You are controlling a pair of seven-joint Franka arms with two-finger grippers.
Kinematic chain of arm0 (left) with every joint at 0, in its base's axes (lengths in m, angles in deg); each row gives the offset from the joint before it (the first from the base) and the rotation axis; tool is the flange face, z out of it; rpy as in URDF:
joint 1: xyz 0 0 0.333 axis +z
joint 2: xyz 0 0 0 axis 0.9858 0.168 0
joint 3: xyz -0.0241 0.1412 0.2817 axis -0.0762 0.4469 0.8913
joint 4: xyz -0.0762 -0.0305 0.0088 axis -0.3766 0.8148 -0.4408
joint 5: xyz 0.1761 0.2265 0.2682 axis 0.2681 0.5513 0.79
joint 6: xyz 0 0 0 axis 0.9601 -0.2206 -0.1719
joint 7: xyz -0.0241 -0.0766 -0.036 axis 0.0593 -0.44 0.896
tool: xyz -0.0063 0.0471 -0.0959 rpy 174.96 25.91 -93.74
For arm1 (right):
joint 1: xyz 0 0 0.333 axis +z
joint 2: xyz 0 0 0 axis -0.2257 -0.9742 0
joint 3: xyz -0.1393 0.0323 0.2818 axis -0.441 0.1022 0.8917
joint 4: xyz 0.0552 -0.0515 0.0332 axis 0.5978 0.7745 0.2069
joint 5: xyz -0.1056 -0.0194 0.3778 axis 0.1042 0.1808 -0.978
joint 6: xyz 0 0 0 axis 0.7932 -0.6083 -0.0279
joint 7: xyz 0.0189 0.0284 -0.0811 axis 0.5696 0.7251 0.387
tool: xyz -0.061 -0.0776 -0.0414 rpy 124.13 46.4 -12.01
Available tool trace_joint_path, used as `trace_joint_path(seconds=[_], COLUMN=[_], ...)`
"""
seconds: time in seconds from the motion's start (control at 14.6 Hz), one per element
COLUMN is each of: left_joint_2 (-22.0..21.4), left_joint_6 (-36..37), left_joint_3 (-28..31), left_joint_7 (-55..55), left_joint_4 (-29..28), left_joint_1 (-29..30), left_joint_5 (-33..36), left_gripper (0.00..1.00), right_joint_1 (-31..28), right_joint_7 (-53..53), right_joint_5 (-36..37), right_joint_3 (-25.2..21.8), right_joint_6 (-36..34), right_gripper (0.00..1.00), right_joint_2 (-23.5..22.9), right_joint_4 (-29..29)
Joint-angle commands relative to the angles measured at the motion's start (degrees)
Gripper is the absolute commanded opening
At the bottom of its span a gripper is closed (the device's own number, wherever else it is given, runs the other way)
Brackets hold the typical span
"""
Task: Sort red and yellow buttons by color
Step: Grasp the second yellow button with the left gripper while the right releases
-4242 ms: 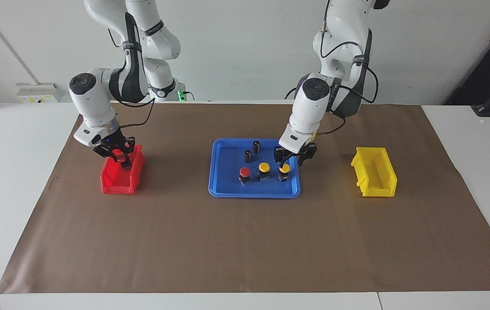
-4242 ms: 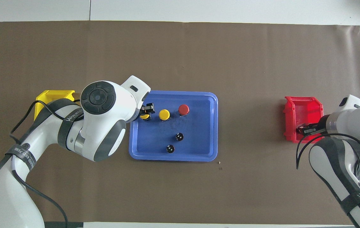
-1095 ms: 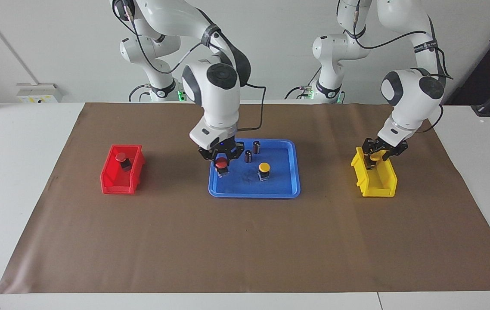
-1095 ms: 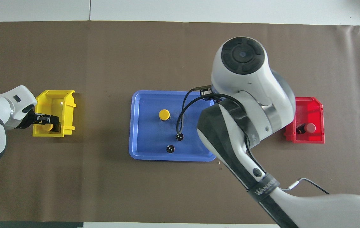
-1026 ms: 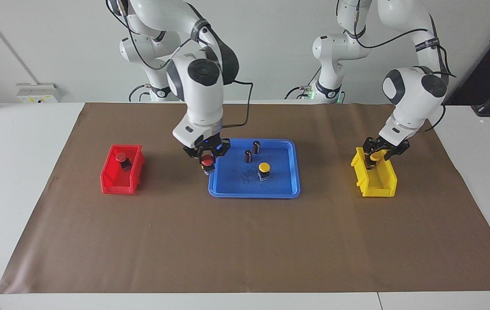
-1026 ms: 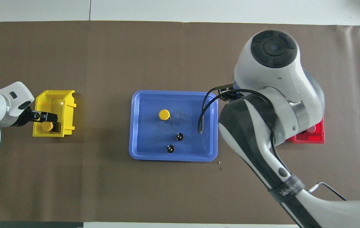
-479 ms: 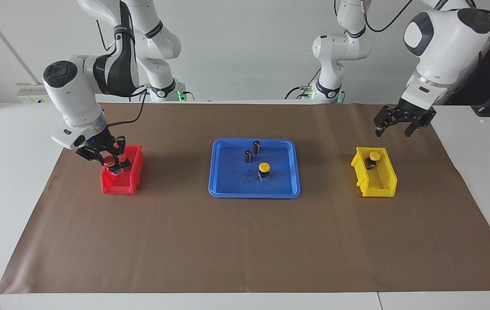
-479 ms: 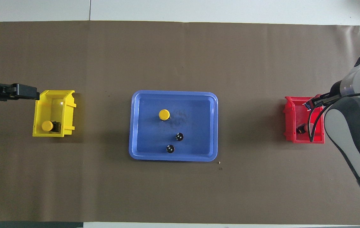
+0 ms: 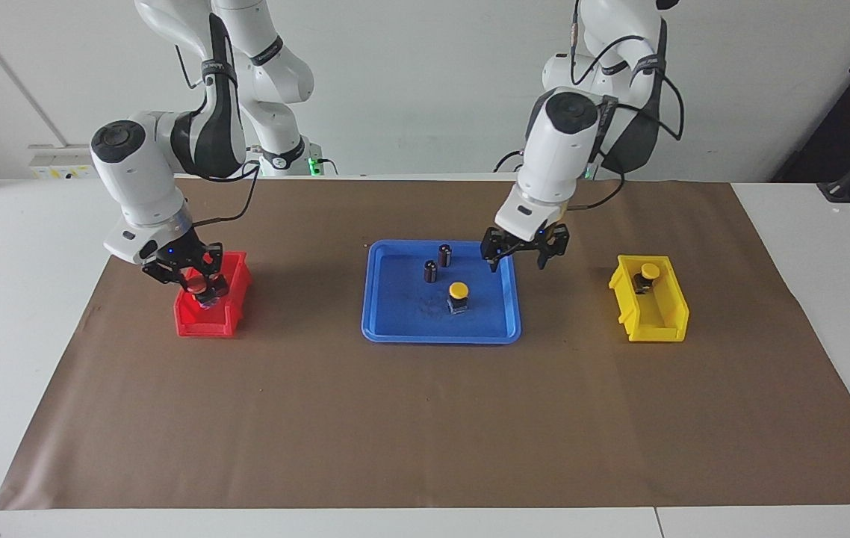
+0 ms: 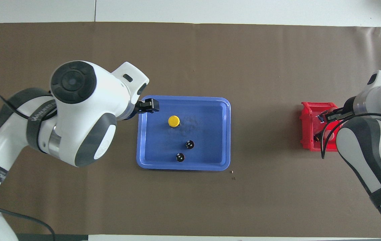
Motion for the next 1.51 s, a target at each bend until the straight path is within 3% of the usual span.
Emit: trace_joint_path(seconds=[0.0,0.27,0.48,0.55,0.62,0.68,0.75,0.82,0.96,1.16,1.44], left_joint_2=[4.94,8.37,8.38,8.38,8.38,8.55,8.64,8.64,8.64,9.52,3.39], left_joint_6=[-3.46,-5.65,-5.58,-5.58,-5.14,-6.09,-5.76,-5.66,-4.44,8.35,18.93], left_joint_3=[1.02,1.02,0.94,0.94,0.94,0.94,0.94,0.94,1.11,1.81,2.6], left_joint_7=[5.57,8.13,8.75,10.32,11.64,11.74,11.74,11.74,11.91,10.96,-6.75], left_joint_4=[2.37,2.55,2.29,2.29,2.37,2.11,2.11,2.11,3.16,13.15,14.5], left_joint_1=[-3.12,-6.47,-6.73,-6.82,-6.82,-6.74,-6.56,-6.56,-6.73,-4.64,6.24], left_joint_5=[1.54,1.72,1.72,1.63,1.63,1.63,1.63,1.63,1.54,1.72,1.81], left_gripper=[1.0,1.0,1.0,0.86,0.2,0.02,0.01,0.01,0.01,0.01,0.01], right_joint_1=[-1.42,-1.42,-1.6,-1.6,-1.6,-1.6,-1.77,-1.86,-0.82,1.03,2.0], right_joint_7=[1.32,1.42,2.03,2.03,2.21,2.9,3.87,4.31,3.79,2.39,-9.46], right_joint_5=[-1.07,-1.07,-1.07,-1.07,-1.07,-0.99,-0.99,-0.99,-0.99,-1.07,-1.77], right_joint_3=[0.75,0.75,0.75,0.75,0.75,0.66,0.66,0.66,0.83,1.01,1.01], right_joint_6=[4.93,8.97,9.95,9.96,9.78,9.52,8.91,6.81,-3.88,-18.04,-33.51], right_gripper=[0.1,0.1,0.12,0.2,0.33,0.63,0.96,1.0,1.0,1.0,1.0], right_joint_2=[1.21,1.29,0.41,0.41,0.41,0.41,0.32,0.06,-0.03,0.84,0.94], right_joint_4=[5.0,7.37,7.73,7.91,7.91,7.56,6.77,4.68,-3.21,-15.08,-28.79])
